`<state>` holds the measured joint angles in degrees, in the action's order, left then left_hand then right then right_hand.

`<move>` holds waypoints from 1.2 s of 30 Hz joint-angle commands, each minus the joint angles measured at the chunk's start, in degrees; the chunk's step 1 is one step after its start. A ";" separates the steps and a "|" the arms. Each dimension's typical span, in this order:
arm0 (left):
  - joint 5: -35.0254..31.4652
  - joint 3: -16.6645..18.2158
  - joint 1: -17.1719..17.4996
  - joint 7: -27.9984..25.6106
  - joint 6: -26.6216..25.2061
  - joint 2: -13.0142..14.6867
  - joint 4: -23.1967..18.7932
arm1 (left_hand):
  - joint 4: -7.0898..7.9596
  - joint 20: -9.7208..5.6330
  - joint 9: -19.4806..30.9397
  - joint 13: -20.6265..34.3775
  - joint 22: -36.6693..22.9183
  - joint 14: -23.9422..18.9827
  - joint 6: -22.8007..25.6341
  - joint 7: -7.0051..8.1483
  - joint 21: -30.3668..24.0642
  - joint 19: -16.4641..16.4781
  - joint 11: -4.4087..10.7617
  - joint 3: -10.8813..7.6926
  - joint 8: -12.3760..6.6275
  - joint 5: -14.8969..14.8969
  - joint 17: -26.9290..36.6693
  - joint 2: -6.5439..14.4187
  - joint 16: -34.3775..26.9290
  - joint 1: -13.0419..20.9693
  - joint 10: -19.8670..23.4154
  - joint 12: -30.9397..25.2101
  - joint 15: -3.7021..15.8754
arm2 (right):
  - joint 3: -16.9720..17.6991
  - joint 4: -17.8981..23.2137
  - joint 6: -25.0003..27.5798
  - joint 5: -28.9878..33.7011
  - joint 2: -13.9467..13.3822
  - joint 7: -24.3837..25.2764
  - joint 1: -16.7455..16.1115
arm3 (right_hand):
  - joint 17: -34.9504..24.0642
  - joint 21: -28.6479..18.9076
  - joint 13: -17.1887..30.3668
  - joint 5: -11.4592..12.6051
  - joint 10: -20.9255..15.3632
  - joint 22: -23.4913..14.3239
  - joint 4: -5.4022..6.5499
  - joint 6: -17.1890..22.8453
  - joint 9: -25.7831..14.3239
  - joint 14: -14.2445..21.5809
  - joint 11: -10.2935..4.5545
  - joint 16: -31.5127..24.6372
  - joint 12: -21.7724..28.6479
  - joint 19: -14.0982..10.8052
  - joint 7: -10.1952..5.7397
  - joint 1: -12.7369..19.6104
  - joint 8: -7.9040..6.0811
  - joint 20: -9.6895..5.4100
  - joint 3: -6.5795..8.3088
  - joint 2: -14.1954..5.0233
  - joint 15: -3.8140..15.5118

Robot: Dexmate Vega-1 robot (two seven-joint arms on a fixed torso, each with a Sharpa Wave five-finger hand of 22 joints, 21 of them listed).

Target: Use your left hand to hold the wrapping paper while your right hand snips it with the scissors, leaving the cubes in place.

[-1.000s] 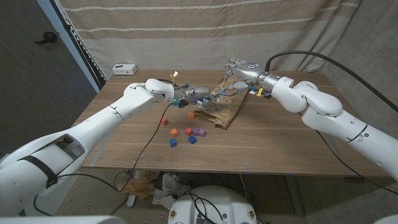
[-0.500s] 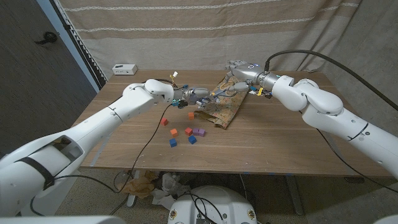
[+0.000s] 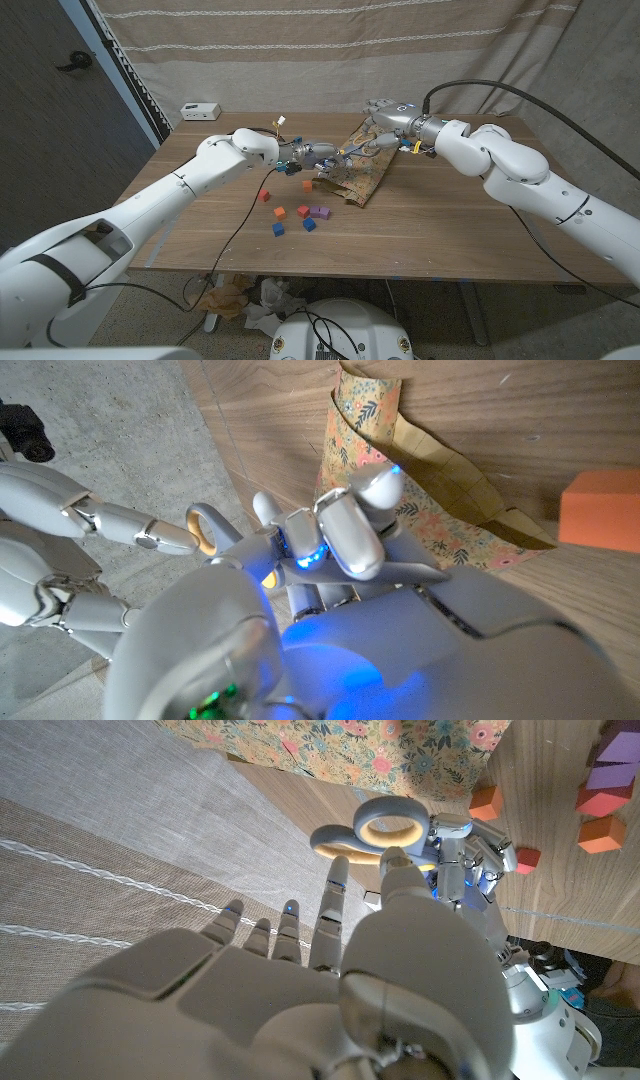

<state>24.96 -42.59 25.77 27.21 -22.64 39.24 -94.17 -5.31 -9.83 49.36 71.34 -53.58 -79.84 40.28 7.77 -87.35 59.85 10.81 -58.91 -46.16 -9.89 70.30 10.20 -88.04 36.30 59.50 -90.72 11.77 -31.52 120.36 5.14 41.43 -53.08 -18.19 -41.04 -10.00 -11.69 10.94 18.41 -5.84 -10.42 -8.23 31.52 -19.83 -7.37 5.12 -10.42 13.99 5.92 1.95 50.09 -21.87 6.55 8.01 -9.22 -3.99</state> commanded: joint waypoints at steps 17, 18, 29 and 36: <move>0.66 0.05 -0.29 0.93 0.71 -0.53 1.42 | -0.26 -2.58 0.08 0.17 -0.18 -0.11 0.05 0.26 -0.60 0.16 0.35 -0.16 0.17 -0.23 0.10 0.41 -0.14 -0.04 0.08 0.03 0.02 | -2.92 -0.19 -1.85 5.83 0.95 -3.84 2.76 | -0.12 -0.04 -0.05 -0.41 -0.50 -0.07 -0.01 -0.18 -0.69 0.24 -0.16 -0.02 0.08 -0.56 -0.22 0.85 -0.51 0.08 0.86 0.06 0.02; 0.60 0.03 -0.30 0.92 0.73 -0.52 1.38 | -0.26 -2.58 0.21 0.17 0.10 -0.11 0.01 0.31 -0.31 -0.15 0.35 -0.18 0.10 -0.23 0.10 0.41 -0.14 -0.04 0.09 0.03 0.02 | -2.98 -0.19 -2.05 6.11 0.96 -3.89 2.82 | -0.12 -0.04 -0.05 -0.44 -0.51 -0.07 -0.03 -0.30 -0.74 0.24 -0.23 -0.02 0.08 -0.57 -0.23 0.93 -0.48 0.08 0.92 0.04 0.01; 0.96 0.34 0.33 0.26 0.19 -0.19 0.45 | -0.27 -2.58 0.08 0.17 0.17 -0.10 0.09 0.30 -0.30 -0.24 0.35 -0.21 0.15 -0.22 0.09 0.38 -0.12 -0.06 0.16 0.03 0.02 | -2.88 -0.05 -3.02 9.08 1.20 -3.62 2.41 | -0.09 -0.10 -0.05 -0.58 -0.63 -0.07 -0.46 -0.74 -1.15 0.48 -0.77 -0.07 0.07 -0.83 -0.75 2.27 -0.43 -0.06 1.97 -0.59 0.27; 0.97 0.48 0.57 -0.02 0.16 0.11 -0.06 | -0.27 -2.58 0.05 0.17 0.21 -0.09 0.03 0.32 -0.44 -0.03 0.37 -0.14 0.20 -0.22 0.09 0.38 -0.12 -0.09 0.22 0.03 0.02 | -2.60 0.00 -3.50 9.12 1.30 -4.52 2.29 | -0.10 -0.18 -0.04 -0.58 -0.75 -0.06 -1.17 -1.29 -1.55 0.64 -1.27 -0.07 0.06 -1.21 -1.32 4.88 -0.32 -0.14 3.98 -1.55 0.49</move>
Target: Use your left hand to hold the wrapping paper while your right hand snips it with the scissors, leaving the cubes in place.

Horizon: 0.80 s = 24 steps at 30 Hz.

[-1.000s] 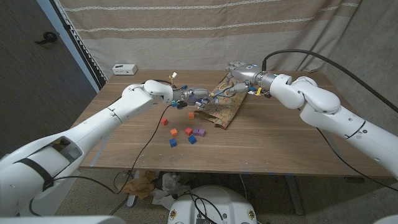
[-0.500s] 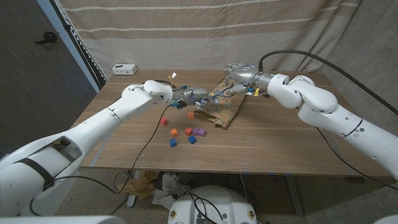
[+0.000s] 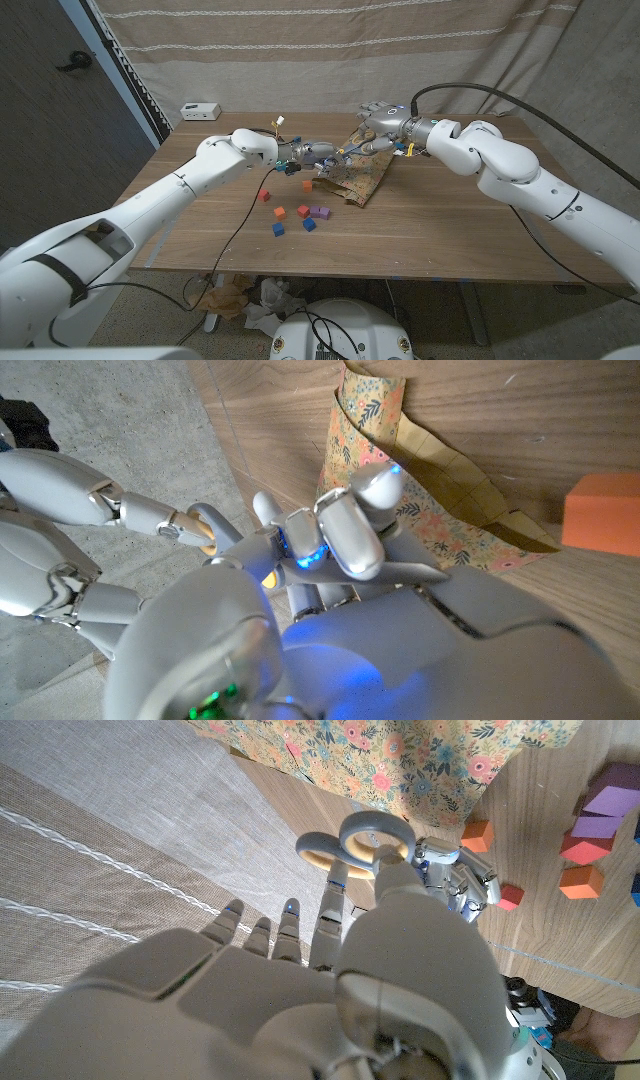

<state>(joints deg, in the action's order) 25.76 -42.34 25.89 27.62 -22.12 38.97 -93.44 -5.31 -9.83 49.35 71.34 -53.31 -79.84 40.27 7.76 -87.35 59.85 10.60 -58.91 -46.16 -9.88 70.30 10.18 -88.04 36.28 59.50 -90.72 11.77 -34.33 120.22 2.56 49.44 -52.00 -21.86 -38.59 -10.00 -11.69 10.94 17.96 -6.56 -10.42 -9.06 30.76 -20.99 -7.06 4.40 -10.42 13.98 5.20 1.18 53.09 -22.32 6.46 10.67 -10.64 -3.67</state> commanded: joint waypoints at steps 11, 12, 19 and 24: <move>-0.06 -0.04 0.02 0.07 -0.22 0.36 -0.77 | -0.31 -2.56 0.17 0.17 0.14 -0.10 0.14 0.25 -0.38 -0.18 0.55 -0.22 0.08 -0.25 0.09 0.37 -0.12 -0.11 0.23 0.04 0.02 | -0.50 0.50 -2.63 3.26 0.02 -2.56 0.51 | -0.07 -0.12 -0.03 -0.23 0.71 -0.02 -0.68 -2.35 -0.89 0.23 -1.62 0.03 -0.29 -0.63 -1.59 5.00 0.75 -0.26 3.48 0.19 0.47; -0.21 -0.07 0.02 -0.03 -0.18 0.38 -0.85 | -0.30 -2.56 0.14 0.17 0.14 -0.10 0.10 0.31 -0.38 -0.17 0.55 -0.21 0.12 -0.25 0.09 0.37 -0.12 -0.11 0.23 0.04 0.02 | -0.54 0.58 -2.88 3.47 0.01 -2.78 0.63 | -0.06 -0.10 -0.03 -0.25 0.67 -0.02 -0.65 -2.61 -0.94 0.18 -1.70 0.05 -0.27 -0.61 -1.76 5.19 0.85 -0.21 3.59 0.28 0.52; -0.42 -0.14 0.00 -0.16 -0.22 0.34 -1.03 | -0.30 -2.57 0.10 0.17 0.14 -0.10 0.13 0.32 -0.45 -0.10 0.56 -0.19 0.13 -0.23 0.09 0.38 -0.12 -0.14 0.21 0.04 0.02 | -0.41 0.74 -3.66 4.59 0.19 -4.26 1.21 | -0.06 0.00 -0.02 -0.44 0.80 -0.02 -0.47 -3.70 -1.14 -0.05 -1.78 0.12 -0.35 -0.43 -1.41 5.77 1.27 -0.08 3.91 0.69 0.57; -0.39 -0.11 0.14 -0.25 -0.21 0.35 -1.20 | -0.31 -2.57 0.07 0.17 0.16 -0.10 0.16 0.30 -0.45 -0.10 0.56 -0.18 0.14 -0.23 0.09 0.38 -0.12 -0.14 0.21 0.04 0.02 | -0.59 0.77 -4.11 5.56 0.33 -5.73 1.75 | -0.06 0.05 -0.02 -0.53 1.01 -0.02 -0.35 -3.97 -1.21 -0.08 -1.76 0.11 -0.44 -0.33 -1.17 5.85 1.38 -0.09 3.94 0.89 0.58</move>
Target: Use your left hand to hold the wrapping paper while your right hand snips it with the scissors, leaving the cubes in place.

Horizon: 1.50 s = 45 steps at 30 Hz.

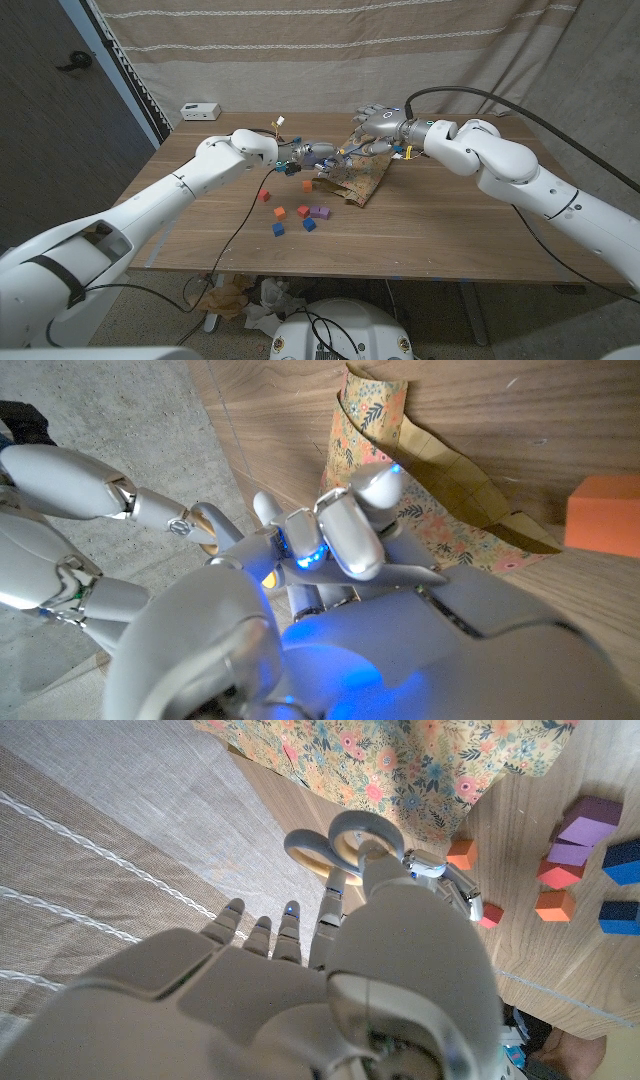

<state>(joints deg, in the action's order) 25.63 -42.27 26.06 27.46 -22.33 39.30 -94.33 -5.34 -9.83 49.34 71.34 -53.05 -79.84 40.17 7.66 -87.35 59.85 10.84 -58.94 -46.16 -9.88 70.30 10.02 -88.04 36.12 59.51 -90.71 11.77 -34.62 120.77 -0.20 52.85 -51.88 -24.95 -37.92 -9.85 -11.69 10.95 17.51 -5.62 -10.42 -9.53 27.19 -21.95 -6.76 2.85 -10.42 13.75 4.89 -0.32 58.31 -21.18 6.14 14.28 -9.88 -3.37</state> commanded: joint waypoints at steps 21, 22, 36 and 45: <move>0.59 0.57 1.39 -1.39 -1.96 1.70 -3.69 | -0.29 -2.57 0.09 0.17 0.07 -0.07 0.26 0.35 -0.40 -0.33 0.31 -0.24 0.14 -0.23 0.09 0.55 -0.09 -0.01 0.11 0.05 0.02 | -0.58 0.33 -3.84 8.33 -0.50 -4.98 2.11 | -0.26 0.00 0.05 -0.48 -0.71 -0.01 0.74 -0.90 -0.73 0.70 -2.69 -0.30 0.10 -0.30 -0.52 1.52 0.48 0.32 0.85 0.29 1.58; 0.66 0.58 1.44 -1.37 -2.10 1.80 -3.85 | -0.27 -2.58 0.07 0.17 0.15 -0.05 0.23 0.30 -0.47 -0.15 0.30 -0.18 0.17 -0.22 0.09 0.58 -0.09 -0.02 0.09 0.05 0.02 | -0.67 0.34 -4.10 8.35 -0.50 -5.26 2.07 | -0.27 -0.02 0.06 -0.51 -0.72 -0.01 0.82 -1.01 -0.75 0.79 -2.65 -0.33 0.11 -0.36 -0.63 1.42 0.53 0.36 0.78 0.37 1.69; 0.79 0.76 2.01 -2.26 -2.00 1.91 -4.44 | -0.28 -2.57 0.10 0.16 0.16 -0.10 0.26 0.43 -0.64 0.02 0.34 -0.18 0.14 -0.23 0.09 0.56 -0.10 -0.03 0.12 0.04 0.02 | 0.96 0.52 -5.06 6.15 -0.90 -5.95 0.91 | -0.36 0.03 0.11 -0.71 -0.18 -0.02 1.71 -2.22 -0.96 0.79 -2.77 -0.23 -0.10 -0.39 -0.60 -0.05 1.11 0.23 -0.27 1.50 1.82; 0.91 0.82 2.20 -2.55 -1.91 1.87 -4.50 | -0.29 -2.57 0.12 0.16 0.20 -0.10 0.12 0.47 -0.59 -0.10 0.31 -0.23 0.18 -0.23 0.09 0.56 -0.10 -0.04 0.08 0.05 0.02 | 1.81 0.47 -4.04 5.20 -0.66 -5.14 0.27 | -0.43 0.02 0.15 -0.71 -0.01 -0.02 2.57 -2.23 -1.11 0.81 -2.32 -0.22 -0.14 -0.49 -0.15 -1.74 1.20 0.23 -1.34 2.25 1.80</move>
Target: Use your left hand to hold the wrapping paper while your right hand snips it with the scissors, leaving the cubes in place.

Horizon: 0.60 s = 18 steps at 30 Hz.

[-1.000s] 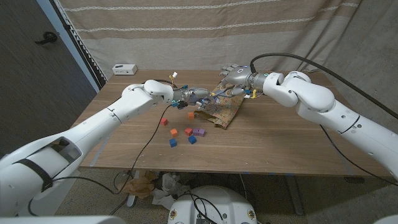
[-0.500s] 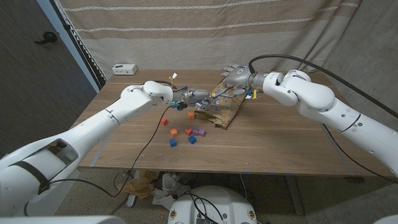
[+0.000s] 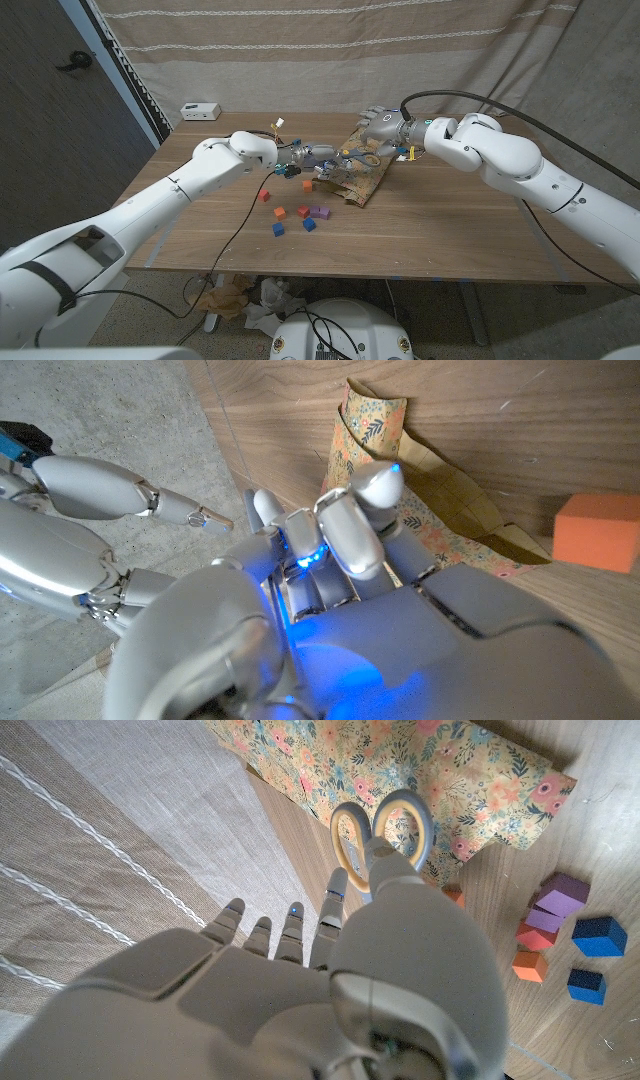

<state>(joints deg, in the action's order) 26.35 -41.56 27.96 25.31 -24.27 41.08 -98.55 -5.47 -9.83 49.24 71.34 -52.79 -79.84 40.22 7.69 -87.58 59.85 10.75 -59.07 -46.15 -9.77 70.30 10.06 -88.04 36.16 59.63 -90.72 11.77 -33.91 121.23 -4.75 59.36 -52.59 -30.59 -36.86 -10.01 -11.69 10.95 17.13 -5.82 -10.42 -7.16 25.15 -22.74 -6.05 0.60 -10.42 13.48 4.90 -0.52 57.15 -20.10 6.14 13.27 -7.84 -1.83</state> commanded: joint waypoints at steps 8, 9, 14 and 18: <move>0.50 0.50 0.88 -0.41 1.93 -0.24 0.68 | -0.14 -2.57 0.24 0.17 0.10 -0.06 0.05 0.40 -0.26 -0.26 0.38 -0.07 0.18 -0.31 0.08 0.51 -0.08 -0.11 -0.14 0.06 0.02 | 1.52 0.29 1.37 -1.21 0.02 0.49 -0.71 | -0.30 0.00 0.17 -0.26 0.37 -0.03 0.71 -0.59 -0.42 0.10 -0.18 -0.21 0.08 -0.60 0.07 -1.48 0.33 0.27 -0.82 0.28 0.26; 0.74 0.65 1.11 -0.23 2.73 -0.42 1.19 | -0.15 -2.57 0.17 0.16 -0.22 -0.03 0.20 0.47 -0.53 -0.05 0.38 -0.13 0.16 -0.31 0.08 0.52 -0.07 -0.10 -0.17 0.06 0.02 | 1.58 0.33 1.53 -1.11 0.01 0.53 -0.71 | -0.31 0.00 0.17 -0.25 0.40 -0.03 0.77 -0.71 -0.43 0.10 -0.19 -0.21 0.07 -0.61 0.00 -1.59 0.39 0.27 -0.87 0.28 0.24; 1.40 1.04 1.89 0.76 6.09 -1.18 3.34 | -0.14 -2.55 0.24 0.17 -0.88 0.09 -0.03 0.57 -0.91 0.03 0.32 -0.25 0.21 -0.28 0.07 0.48 0.01 -0.14 -0.31 0.06 0.02 | 1.81 0.67 2.00 -1.29 -0.04 0.09 -0.57 | -0.33 0.02 0.19 -0.18 0.68 -0.03 1.16 -1.00 -0.51 0.11 -0.04 -0.22 -0.02 -0.61 0.07 -2.26 0.55 0.26 -1.23 0.26 0.24; 1.59 1.34 2.30 1.58 8.60 -1.54 4.58 | -0.09 -2.54 1.10 0.18 -0.78 0.17 -0.39 0.68 -0.57 -0.56 0.26 -0.24 -0.18 -0.18 0.06 0.43 0.08 -0.23 -0.55 0.08 0.00 | 1.79 0.89 1.90 -1.57 -0.11 -0.29 -0.41 | -0.34 0.01 0.19 -0.14 0.77 -0.04 1.38 -1.02 -0.56 0.22 -0.06 -0.25 -0.04 -0.67 0.04 -2.67 0.59 0.24 -1.46 0.28 0.29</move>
<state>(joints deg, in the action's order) 27.20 -40.90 29.13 25.41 -21.01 40.48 -96.83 -5.47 -9.97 49.79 71.34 -53.48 -79.84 39.90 8.00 -88.02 59.71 11.00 -59.07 -46.15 -9.66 70.30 10.07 -88.04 36.15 59.34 -90.72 11.77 -32.50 121.64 -3.37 58.25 -52.59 -30.22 -37.46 -10.28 -11.69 11.08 17.13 -5.18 -10.42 -5.99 24.44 -23.00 -6.05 0.61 -10.42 13.48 4.59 -0.42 55.05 -19.69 6.46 12.10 -7.55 -1.84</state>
